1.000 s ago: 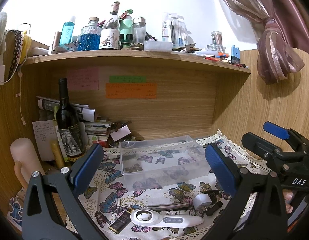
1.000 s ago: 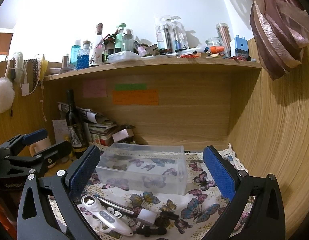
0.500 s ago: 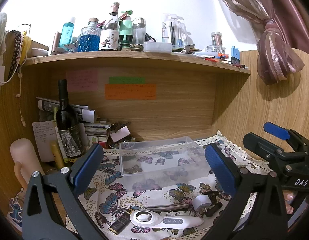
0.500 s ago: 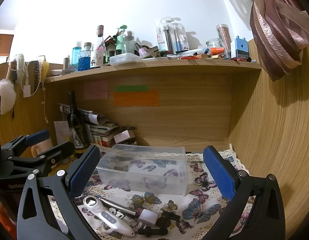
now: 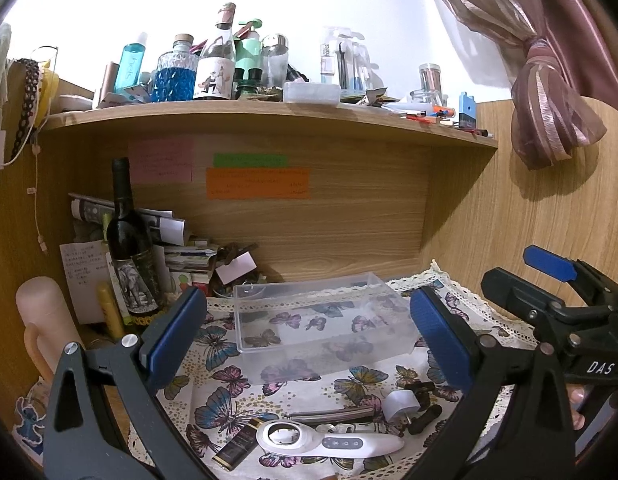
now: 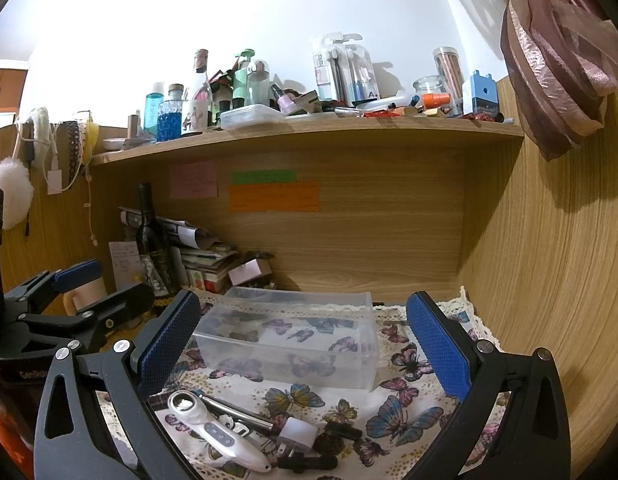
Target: Organize rigid objects
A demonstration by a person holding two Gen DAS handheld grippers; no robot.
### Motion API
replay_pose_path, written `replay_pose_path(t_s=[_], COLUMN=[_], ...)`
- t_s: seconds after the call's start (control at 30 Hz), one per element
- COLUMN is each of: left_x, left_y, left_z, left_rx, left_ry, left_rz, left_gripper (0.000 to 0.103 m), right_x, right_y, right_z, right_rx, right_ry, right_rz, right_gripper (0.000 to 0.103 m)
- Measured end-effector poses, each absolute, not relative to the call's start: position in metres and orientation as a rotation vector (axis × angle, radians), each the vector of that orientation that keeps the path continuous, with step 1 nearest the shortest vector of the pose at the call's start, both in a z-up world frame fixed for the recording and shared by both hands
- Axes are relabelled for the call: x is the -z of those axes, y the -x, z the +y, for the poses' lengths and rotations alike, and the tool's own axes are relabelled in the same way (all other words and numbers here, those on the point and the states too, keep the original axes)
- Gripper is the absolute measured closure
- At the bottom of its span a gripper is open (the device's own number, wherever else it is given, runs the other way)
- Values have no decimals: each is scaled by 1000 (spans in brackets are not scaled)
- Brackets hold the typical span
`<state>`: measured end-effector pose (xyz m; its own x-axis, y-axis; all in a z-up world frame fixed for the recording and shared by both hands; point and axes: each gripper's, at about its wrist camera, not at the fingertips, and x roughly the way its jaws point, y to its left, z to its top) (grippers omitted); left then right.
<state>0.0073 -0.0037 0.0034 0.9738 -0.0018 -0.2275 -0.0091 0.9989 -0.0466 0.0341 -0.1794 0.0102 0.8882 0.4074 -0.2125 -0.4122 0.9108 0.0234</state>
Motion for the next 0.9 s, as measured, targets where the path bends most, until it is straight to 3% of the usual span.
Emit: replay_pose_path(t_s=[0.5, 0.63, 0.9], left_x=[11, 22, 62], left_y=[-20, -29, -42], left_z=[6, 16, 54], left_rx=[19, -9, -48], left_ry=[74, 72, 130], left_rz=[289, 353, 532], left_gripper=[0, 21, 38], right_x=[1, 13, 48], right_y=[-48, -59, -82], right_z=[-181, -187, -200], right_rx=[-435, -422, -385], right_ry=[22, 12, 14], right_rz=[250, 305, 463], right_gripper=[0, 10, 23])
